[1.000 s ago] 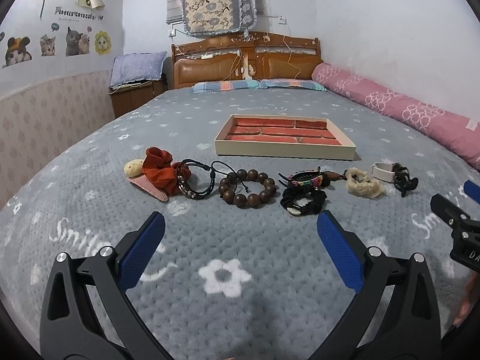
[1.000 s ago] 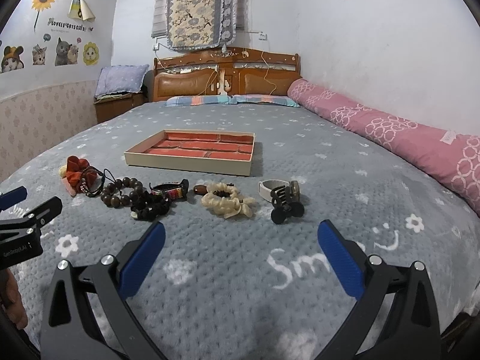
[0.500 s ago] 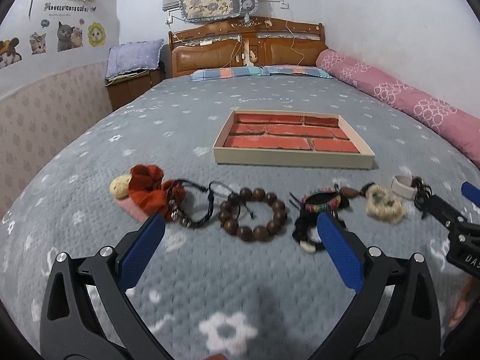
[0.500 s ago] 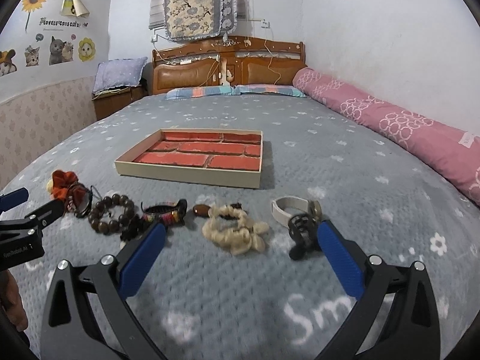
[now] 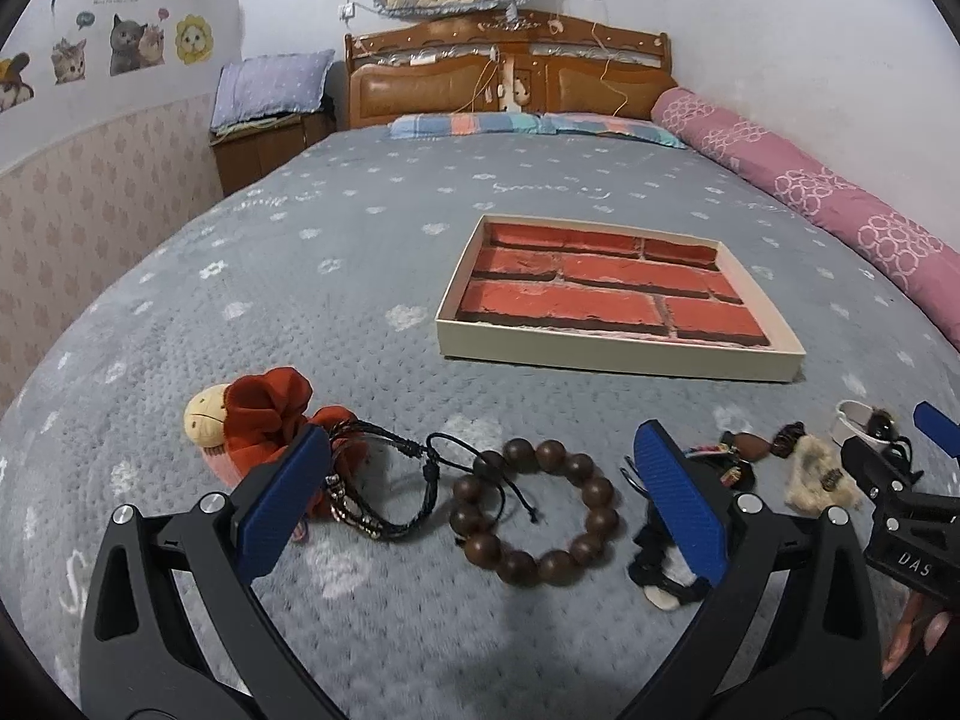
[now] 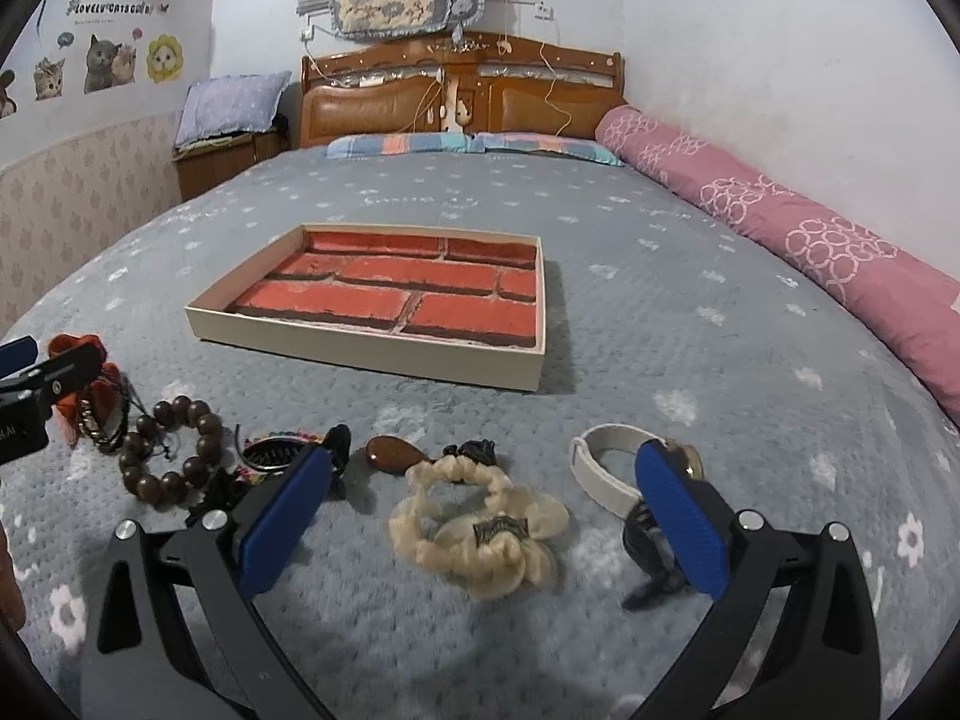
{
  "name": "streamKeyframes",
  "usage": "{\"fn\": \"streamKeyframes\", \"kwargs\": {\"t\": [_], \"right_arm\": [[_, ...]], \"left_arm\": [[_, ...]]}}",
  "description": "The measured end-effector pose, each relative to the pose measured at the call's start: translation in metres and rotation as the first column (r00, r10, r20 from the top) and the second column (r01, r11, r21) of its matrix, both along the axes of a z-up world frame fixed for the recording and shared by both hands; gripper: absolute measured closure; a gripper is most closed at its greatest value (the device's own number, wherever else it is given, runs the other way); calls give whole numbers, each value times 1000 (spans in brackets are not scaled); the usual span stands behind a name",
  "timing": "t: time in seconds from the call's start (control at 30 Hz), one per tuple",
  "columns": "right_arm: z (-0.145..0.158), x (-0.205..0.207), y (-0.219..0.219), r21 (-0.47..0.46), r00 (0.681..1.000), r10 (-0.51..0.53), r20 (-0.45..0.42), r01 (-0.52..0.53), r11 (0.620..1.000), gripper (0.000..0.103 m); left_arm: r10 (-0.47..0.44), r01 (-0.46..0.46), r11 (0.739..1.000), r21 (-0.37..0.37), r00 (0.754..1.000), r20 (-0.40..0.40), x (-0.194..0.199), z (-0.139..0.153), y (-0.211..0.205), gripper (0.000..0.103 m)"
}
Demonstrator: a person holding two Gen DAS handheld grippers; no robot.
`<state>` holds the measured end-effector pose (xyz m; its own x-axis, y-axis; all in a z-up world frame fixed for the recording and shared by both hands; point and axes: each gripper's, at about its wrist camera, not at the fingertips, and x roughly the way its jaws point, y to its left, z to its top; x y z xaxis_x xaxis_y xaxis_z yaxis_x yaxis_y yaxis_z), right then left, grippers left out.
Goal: Organize jewelry
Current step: 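Grasp the black braided bracelet with the left tool while the right tool grasps the cream scrunchie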
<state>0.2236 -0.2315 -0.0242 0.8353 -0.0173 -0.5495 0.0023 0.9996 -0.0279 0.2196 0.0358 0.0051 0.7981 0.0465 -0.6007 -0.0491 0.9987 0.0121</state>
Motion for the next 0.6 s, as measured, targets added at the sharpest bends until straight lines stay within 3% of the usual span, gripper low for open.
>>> {"fn": "streamKeyframes", "kwargs": {"t": [0.23,0.3,0.6], "right_arm": [[-21,12,-6,-21,998,-13,-66,12,1000,7],[-30,17,-9,1,994,-12,-109,12,1000,21],[-42,27,-9,5,984,-7,-176,8,1000,33]], "left_arm": [[-9,9,1000,1,999,-53,10,-31,11,5],[-16,17,1000,6,998,-58,12,-37,11,5],[-46,46,999,2,998,-44,15,-43,9,5]]}}
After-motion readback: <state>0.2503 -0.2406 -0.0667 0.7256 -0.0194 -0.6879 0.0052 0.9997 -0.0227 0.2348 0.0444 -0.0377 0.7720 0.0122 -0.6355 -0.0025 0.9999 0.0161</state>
